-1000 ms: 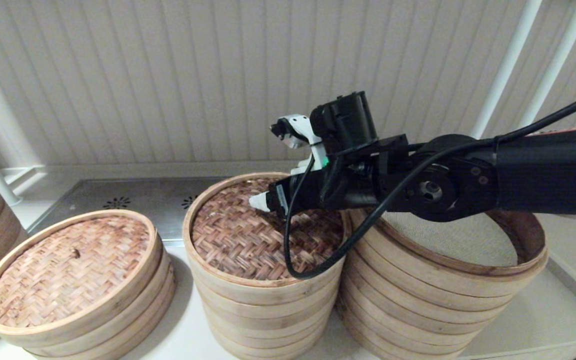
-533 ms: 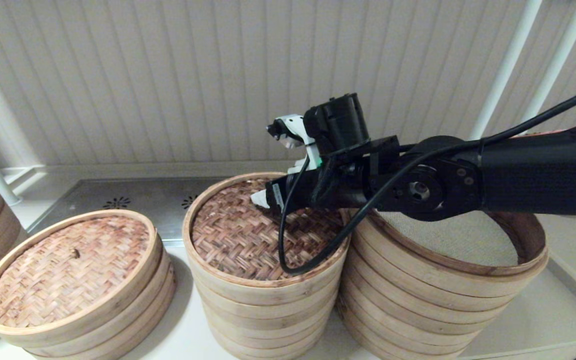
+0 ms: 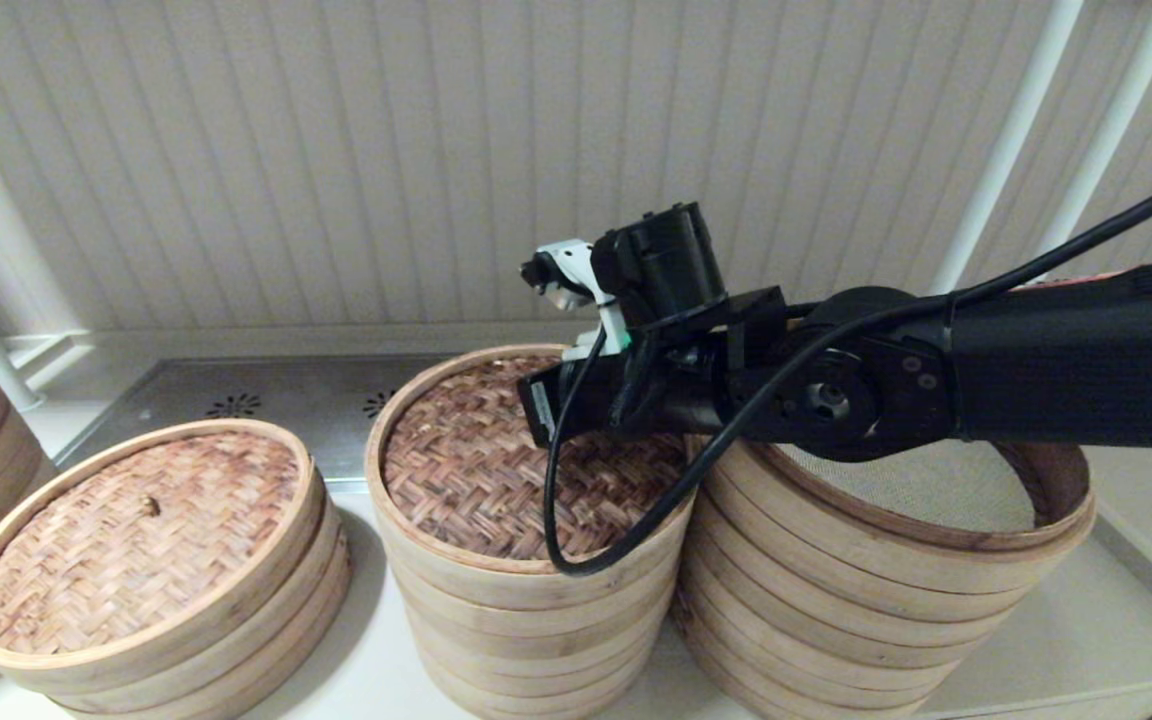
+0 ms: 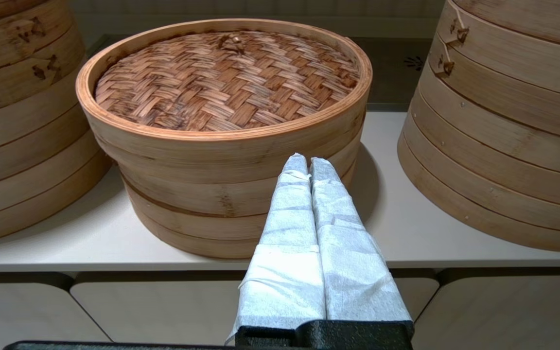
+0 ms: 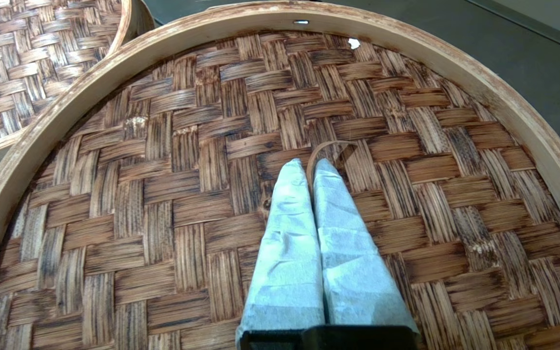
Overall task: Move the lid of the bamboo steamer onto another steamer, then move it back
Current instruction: Pick up the steamer
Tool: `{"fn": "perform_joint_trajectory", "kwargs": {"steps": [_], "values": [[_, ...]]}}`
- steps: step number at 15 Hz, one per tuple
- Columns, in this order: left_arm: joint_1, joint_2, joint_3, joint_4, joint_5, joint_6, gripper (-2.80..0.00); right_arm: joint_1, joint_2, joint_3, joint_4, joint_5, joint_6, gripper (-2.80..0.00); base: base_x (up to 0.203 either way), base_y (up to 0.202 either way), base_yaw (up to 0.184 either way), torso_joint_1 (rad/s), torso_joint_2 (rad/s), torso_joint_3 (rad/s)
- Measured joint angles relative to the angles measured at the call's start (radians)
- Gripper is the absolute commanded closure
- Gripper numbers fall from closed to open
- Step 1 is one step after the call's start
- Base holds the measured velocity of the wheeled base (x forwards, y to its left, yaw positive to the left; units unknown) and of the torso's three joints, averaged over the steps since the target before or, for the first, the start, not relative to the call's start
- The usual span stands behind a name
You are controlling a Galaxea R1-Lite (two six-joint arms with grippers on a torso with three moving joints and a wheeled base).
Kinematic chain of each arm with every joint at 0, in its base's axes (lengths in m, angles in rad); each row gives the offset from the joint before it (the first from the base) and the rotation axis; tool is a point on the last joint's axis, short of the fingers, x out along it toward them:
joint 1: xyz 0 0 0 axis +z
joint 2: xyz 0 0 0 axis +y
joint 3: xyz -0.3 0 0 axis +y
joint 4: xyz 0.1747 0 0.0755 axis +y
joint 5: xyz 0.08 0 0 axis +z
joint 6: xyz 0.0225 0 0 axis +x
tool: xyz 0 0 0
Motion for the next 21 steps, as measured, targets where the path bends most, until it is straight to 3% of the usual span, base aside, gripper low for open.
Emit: {"fn": "perform_joint_trajectory", "kwargs": {"steps": [21], "values": [[0.0, 0.0, 0.0, 0.0, 0.0, 0.0, 0.0, 0.025, -0.088, -0.038, 0.003, -0.042, -0.003, 0.0, 0.0, 0.0, 0.0, 0.0, 0.0, 0.0]]}}
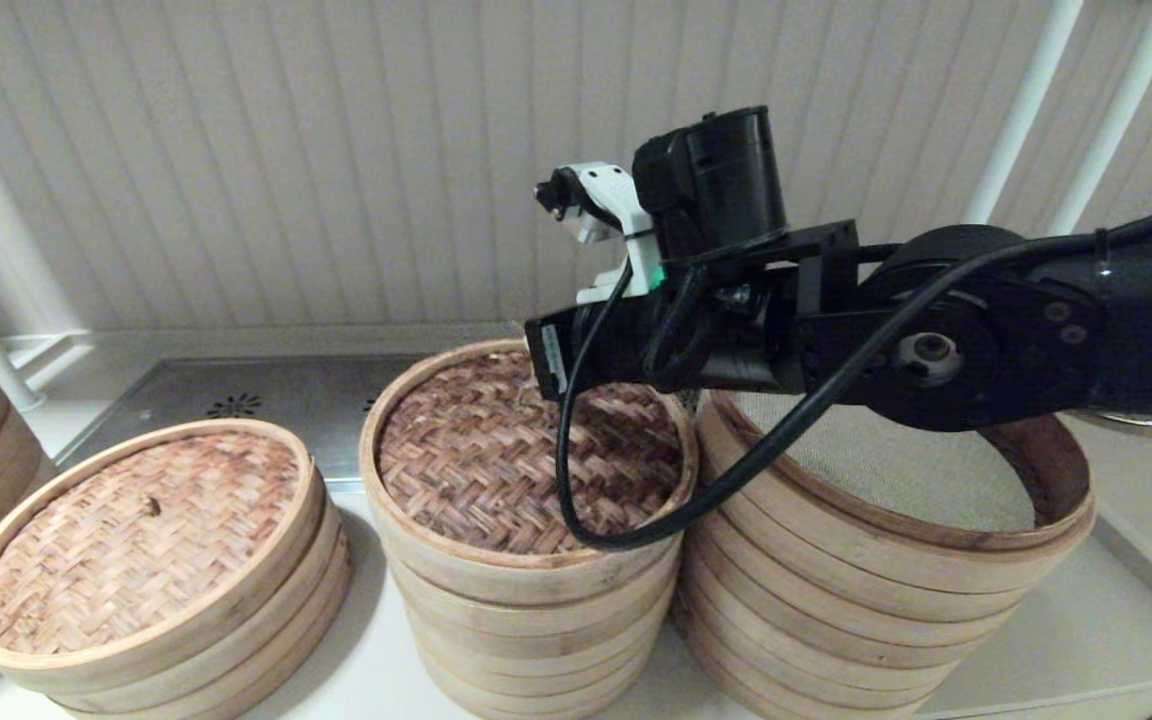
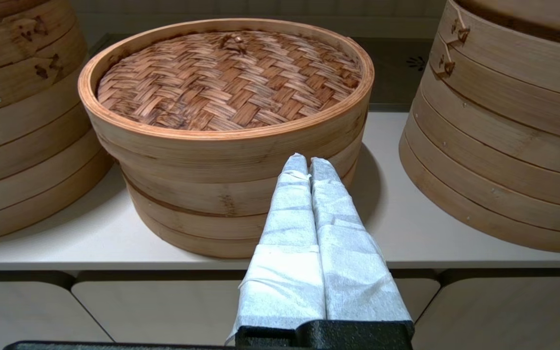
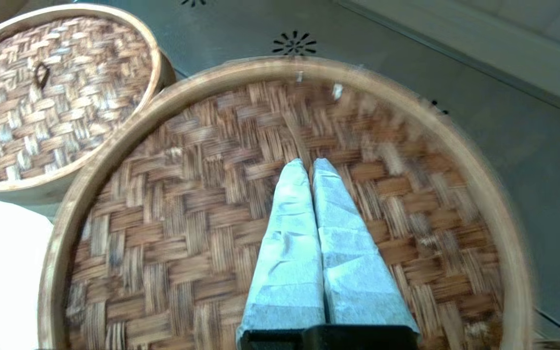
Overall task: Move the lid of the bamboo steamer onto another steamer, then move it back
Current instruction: Pick up the steamer
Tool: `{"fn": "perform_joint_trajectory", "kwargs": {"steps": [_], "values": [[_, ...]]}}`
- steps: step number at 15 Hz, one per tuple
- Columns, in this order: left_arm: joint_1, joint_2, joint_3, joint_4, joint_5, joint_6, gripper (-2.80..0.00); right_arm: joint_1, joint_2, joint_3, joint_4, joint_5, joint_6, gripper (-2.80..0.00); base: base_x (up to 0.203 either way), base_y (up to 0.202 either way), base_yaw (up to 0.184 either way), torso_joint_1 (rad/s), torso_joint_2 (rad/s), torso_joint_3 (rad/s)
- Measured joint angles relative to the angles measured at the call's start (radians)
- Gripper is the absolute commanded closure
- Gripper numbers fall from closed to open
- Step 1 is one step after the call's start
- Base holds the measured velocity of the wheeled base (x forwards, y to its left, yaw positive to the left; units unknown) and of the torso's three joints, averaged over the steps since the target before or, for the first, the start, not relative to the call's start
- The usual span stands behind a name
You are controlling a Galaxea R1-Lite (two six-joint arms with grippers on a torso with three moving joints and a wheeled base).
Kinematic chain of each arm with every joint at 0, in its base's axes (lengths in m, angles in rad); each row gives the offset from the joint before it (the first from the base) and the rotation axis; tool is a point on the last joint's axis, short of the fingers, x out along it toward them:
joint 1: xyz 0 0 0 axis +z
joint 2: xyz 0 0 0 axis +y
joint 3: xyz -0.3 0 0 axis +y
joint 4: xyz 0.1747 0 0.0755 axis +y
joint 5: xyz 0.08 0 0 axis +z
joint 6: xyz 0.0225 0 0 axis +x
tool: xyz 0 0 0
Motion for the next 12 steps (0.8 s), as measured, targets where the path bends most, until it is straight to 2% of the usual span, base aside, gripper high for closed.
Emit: {"fn": "perform_joint_trajectory", "kwargs": {"steps": [6, 7, 12], "values": [[0.0, 0.0, 0.0, 0.0, 0.0, 0.0, 0.0, 0.008, -0.004, 0.016, 0.001, -0.005, 0.0, 0.0, 0.0, 0.0, 0.0, 0.0, 0.0, 0.0], [0.0, 0.0, 0.0, 0.0, 0.0, 0.0, 0.0, 0.008, -0.004, 0.031, 0.002, -0.006, 0.002, -2.8, 0.0, 0.0, 0.0, 0.0, 0.0, 0.0], [0.0, 0.0, 0.0, 0.0, 0.0, 0.0, 0.0, 0.008, -0.007, 0.109, -0.008, -0.03, 0.006, -2.8, 0.0, 0.0, 0.0, 0.0, 0.0, 0.0]]}}
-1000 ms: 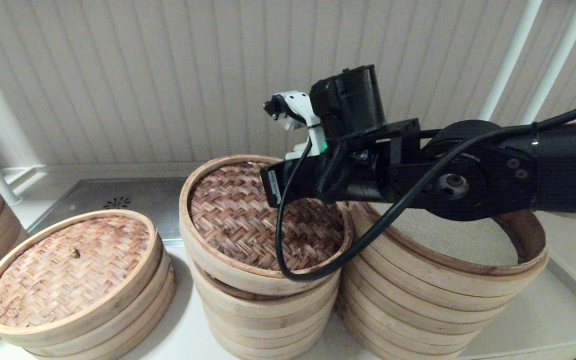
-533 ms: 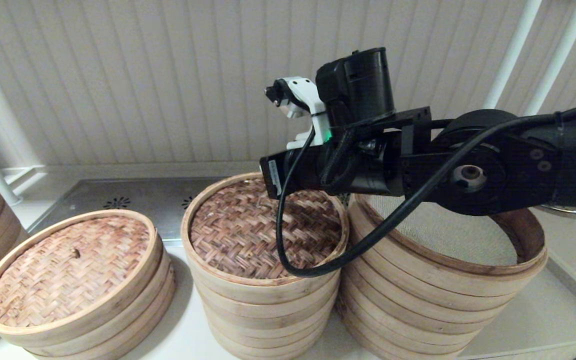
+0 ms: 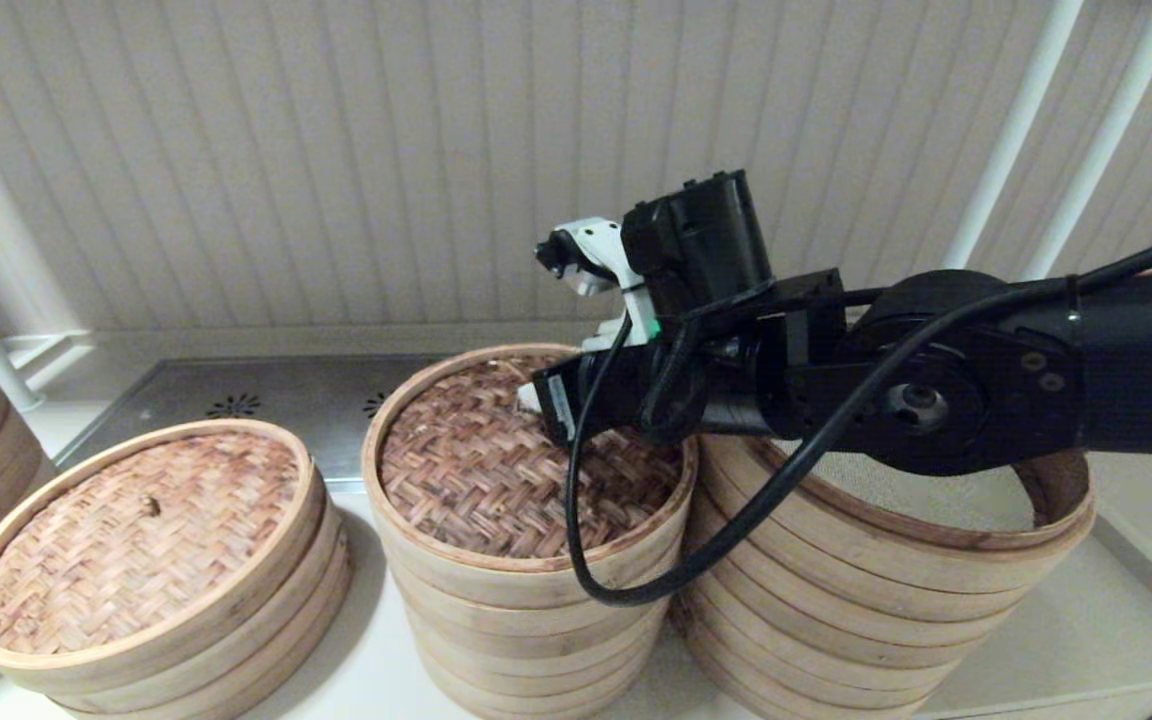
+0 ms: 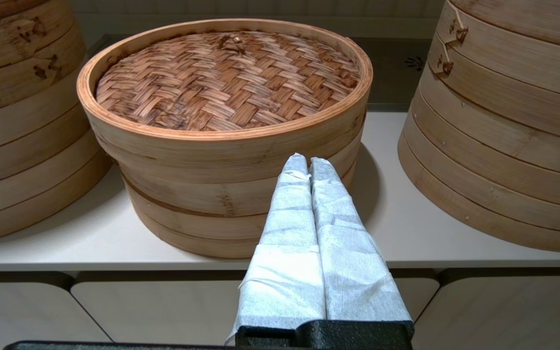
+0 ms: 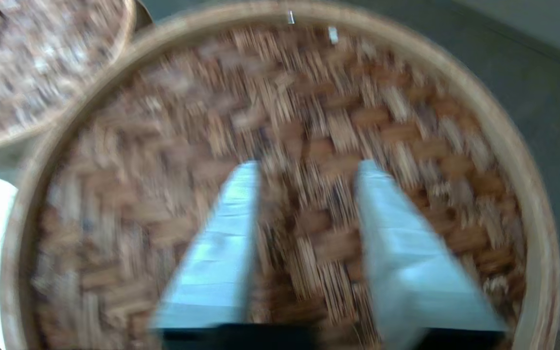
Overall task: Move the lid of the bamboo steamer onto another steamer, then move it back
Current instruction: Pick up the steamer
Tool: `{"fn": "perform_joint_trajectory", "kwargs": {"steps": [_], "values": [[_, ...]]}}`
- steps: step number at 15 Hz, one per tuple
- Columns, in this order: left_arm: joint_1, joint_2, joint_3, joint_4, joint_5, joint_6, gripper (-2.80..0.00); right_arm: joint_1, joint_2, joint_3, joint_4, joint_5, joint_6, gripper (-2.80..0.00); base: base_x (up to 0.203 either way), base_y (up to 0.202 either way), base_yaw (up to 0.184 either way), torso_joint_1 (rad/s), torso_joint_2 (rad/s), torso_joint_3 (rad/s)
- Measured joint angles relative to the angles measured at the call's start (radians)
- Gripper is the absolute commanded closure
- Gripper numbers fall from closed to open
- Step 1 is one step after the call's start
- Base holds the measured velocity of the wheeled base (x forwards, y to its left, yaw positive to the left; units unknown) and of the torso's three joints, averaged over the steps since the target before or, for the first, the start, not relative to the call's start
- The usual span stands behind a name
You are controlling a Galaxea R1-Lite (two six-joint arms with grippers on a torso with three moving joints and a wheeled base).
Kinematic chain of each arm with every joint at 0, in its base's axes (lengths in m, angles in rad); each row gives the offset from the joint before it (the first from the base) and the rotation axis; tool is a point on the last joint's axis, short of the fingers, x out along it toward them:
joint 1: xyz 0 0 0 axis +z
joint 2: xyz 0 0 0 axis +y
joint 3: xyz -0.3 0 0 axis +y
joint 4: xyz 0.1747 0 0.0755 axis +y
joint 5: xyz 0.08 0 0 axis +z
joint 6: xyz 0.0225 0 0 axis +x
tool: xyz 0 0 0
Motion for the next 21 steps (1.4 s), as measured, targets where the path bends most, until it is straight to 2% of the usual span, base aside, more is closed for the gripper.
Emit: {"fn": "perform_joint_trajectory", "kwargs": {"steps": [6, 16, 17, 18, 21], "values": [[0.0, 0.0, 0.0, 0.0, 0.0, 0.0, 0.0, 0.009, -0.006, 0.053, -0.03, 0.0, -0.001, -2.8, 0.0, 0.0, 0.0, 0.0, 0.0, 0.0], [0.0, 0.0, 0.0, 0.0, 0.0, 0.0, 0.0, 0.0, 0.027, 0.019, -0.038, 0.004, 0.006, -2.8, 0.0, 0.0, 0.0, 0.0, 0.0, 0.0], [0.0, 0.0, 0.0, 0.0, 0.0, 0.0, 0.0, -0.001, 0.031, 0.018, -0.038, 0.004, 0.007, -2.09, 0.0, 0.0, 0.0, 0.0, 0.0, 0.0], [0.0, 0.0, 0.0, 0.0, 0.0, 0.0, 0.0, -0.001, 0.035, 0.014, -0.038, 0.003, 0.007, 0.0, 0.0, 0.0, 0.0, 0.0, 0.0, 0.0], [0.0, 0.0, 0.0, 0.0, 0.001, 0.0, 0.0, -0.003, 0.041, 0.009, -0.038, 0.003, 0.007, 0.0, 0.0, 0.0, 0.0, 0.0, 0.0, 0.0]]}}
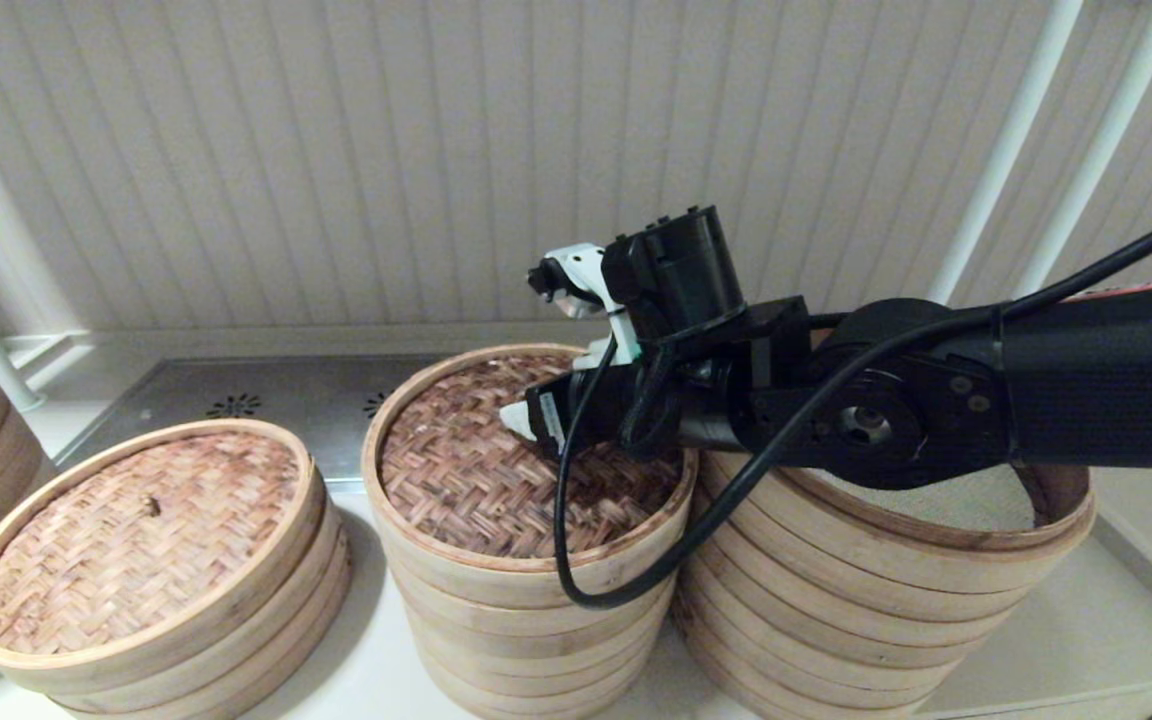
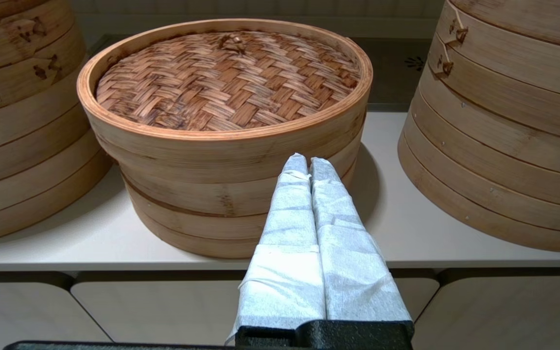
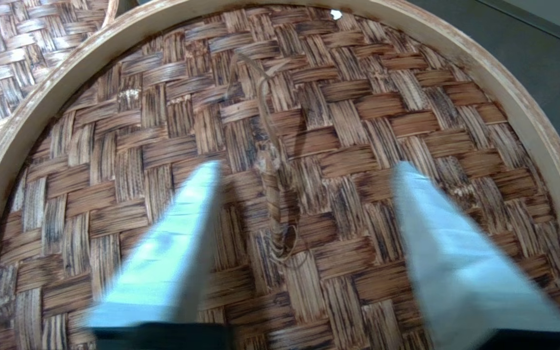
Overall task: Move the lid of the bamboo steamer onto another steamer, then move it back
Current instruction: Pick up the steamer
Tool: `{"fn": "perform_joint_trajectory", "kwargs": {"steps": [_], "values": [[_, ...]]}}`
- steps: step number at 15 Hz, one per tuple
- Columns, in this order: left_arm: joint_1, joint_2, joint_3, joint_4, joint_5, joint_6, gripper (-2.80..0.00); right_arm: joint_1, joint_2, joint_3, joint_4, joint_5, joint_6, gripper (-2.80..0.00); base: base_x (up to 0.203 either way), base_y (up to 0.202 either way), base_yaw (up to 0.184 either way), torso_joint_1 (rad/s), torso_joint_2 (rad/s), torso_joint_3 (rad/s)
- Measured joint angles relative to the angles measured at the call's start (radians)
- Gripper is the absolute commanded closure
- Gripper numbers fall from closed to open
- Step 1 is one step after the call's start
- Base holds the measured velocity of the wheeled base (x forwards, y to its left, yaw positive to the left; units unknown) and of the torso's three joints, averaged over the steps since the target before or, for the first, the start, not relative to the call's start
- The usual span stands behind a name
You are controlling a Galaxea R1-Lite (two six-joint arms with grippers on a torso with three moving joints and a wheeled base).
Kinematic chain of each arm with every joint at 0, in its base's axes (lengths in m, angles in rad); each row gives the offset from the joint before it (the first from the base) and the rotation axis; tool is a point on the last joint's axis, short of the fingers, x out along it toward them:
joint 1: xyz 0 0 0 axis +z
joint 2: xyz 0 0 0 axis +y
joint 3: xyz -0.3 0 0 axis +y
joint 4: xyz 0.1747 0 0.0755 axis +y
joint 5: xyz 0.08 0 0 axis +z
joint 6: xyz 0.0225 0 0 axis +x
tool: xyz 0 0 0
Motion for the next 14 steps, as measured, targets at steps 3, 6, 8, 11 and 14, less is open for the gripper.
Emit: {"fn": "perform_joint_trajectory", "kwargs": {"steps": [3, 6, 8, 11, 14], "values": [[0.0, 0.0, 0.0, 0.0, 0.0, 0.0, 0.0, -0.001, 0.005, 0.004, -0.001, 0.003, 0.0, 0.0, 0.0, 0.0, 0.0, 0.0, 0.0, 0.0], [0.0, 0.0, 0.0, 0.0, 0.0, 0.0, 0.0, 0.001, 0.017, 0.011, -0.047, 0.004, -0.007, 0.0, 0.0, 0.0, 0.0, 0.0, 0.0, 0.0], [0.0, 0.0, 0.0, 0.0, 0.0, 0.0, 0.0, 0.004, 0.026, 0.016, -0.065, 0.004, -0.01, 0.0, 0.0, 0.0, 0.0, 0.0, 0.0, 0.0], [0.0, 0.0, 0.0, 0.0, 0.0, 0.0, 0.0, 0.007, 0.031, 0.017, -0.066, 0.003, -0.011, 0.0, 0.0, 0.0, 0.0, 0.0, 0.0, 0.0], [0.0, 0.0, 0.0, 0.0, -0.001, 0.0, 0.0, 0.007, 0.028, 0.017, -0.066, -0.003, -0.008, 0.0, 0.0, 0.0, 0.0, 0.0, 0.0, 0.0]]}}
